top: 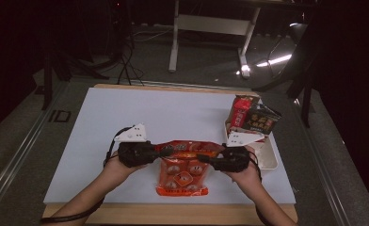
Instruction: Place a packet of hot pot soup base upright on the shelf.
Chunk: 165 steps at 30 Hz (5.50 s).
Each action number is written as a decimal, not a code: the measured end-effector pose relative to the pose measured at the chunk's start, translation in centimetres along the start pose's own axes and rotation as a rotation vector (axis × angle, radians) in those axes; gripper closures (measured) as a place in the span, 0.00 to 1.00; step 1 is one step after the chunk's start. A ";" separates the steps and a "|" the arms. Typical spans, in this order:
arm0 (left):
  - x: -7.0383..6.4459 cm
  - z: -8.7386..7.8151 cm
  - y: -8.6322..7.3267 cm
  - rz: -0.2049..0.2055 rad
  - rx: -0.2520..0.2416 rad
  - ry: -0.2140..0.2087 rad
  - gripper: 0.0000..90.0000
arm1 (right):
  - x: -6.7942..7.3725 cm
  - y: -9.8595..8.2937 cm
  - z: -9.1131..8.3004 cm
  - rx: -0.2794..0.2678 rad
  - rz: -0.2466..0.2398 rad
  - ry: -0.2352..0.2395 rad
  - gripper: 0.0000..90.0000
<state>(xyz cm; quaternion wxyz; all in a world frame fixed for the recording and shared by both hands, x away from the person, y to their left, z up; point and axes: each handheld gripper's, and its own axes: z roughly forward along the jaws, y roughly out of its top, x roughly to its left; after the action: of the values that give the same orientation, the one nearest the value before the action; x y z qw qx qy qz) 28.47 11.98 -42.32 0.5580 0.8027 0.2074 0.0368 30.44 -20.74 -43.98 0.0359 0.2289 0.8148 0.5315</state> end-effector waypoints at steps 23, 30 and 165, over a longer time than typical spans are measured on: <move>0.1 -1.4 0.6 0.005 -0.071 -0.062 0.94 | 2.0 2.0 -0.3 0.007 0.031 0.170 0.99; -0.8 -1.5 1.0 0.031 -0.117 -0.030 0.78 | 3.2 3.2 -1.2 0.005 -0.003 0.139 1.00; 0.7 -3.9 -11.2 -0.235 -0.002 0.237 0.01 | -5.7 3.3 -17.9 -0.232 0.124 -0.325 0.64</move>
<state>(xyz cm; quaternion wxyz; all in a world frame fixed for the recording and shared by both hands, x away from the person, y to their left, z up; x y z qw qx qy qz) 24.66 18.91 -51.21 0.5309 0.7624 0.3640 0.0659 31.24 -37.20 -34.37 0.1600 0.3558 0.7159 0.5790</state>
